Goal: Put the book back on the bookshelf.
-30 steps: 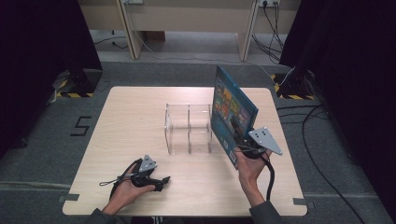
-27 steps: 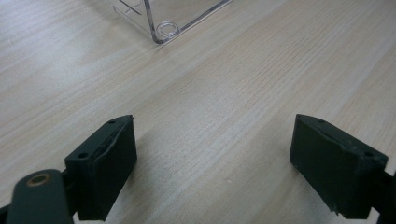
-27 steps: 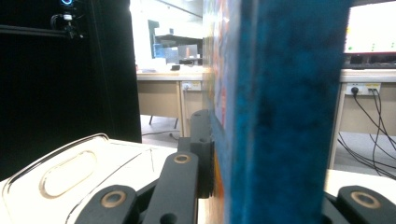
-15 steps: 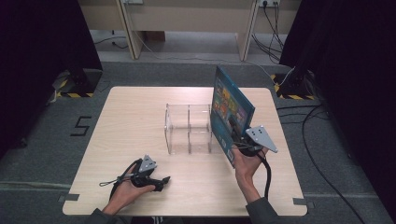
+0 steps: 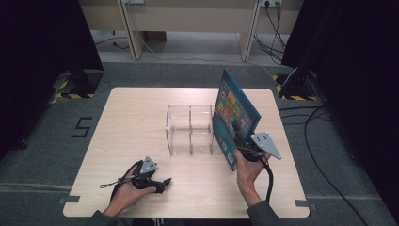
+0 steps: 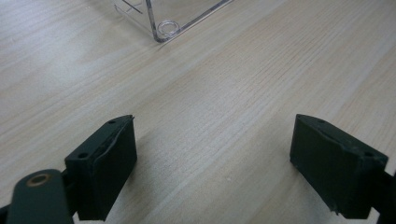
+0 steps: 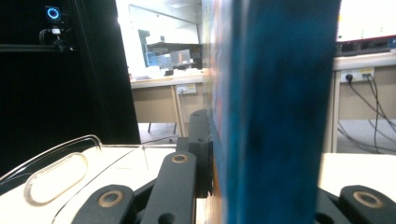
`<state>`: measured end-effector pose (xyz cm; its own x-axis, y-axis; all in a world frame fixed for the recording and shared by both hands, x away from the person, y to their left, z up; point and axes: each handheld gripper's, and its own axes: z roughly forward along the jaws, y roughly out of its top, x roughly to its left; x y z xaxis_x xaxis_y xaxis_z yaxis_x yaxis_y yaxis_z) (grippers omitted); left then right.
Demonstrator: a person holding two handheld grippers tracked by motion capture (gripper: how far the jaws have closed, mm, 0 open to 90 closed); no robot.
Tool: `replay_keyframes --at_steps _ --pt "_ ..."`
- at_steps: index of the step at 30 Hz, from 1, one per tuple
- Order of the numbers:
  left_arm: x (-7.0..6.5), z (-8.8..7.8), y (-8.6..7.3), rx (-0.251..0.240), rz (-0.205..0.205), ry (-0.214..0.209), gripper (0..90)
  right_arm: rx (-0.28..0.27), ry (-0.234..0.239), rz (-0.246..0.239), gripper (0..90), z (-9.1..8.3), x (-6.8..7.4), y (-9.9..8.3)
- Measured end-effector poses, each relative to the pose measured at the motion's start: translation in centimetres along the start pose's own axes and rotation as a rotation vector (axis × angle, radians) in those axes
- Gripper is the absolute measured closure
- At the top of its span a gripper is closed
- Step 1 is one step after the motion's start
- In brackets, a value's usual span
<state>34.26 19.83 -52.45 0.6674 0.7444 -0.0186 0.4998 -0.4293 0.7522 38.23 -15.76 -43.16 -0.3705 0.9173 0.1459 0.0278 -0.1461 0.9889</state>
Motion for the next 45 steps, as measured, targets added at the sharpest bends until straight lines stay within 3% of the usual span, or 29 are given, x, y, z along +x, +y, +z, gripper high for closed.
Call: replay_keyframes --at_steps 11,27,35,45 --pt "0.0 0.0 0.0 0.002 -0.007 0.007 13.8 0.009 0.002 -0.023 79.5 -1.1 0.5 0.0" --pt "0.1 0.0 0.0 0.002 -0.006 0.007 13.8 0.017 -0.019 -0.013 77.8 -1.5 -0.3 -0.1" --pt "0.0 0.0 0.0 0.001 -0.009 0.008 13.8 0.029 -0.021 -0.017 73.0 -1.7 -0.6 -0.1" --pt "0.0 -0.1 0.0 0.007 -0.007 0.007 13.8 0.082 0.000 -0.005 62.5 -2.3 -0.3 -1.1"
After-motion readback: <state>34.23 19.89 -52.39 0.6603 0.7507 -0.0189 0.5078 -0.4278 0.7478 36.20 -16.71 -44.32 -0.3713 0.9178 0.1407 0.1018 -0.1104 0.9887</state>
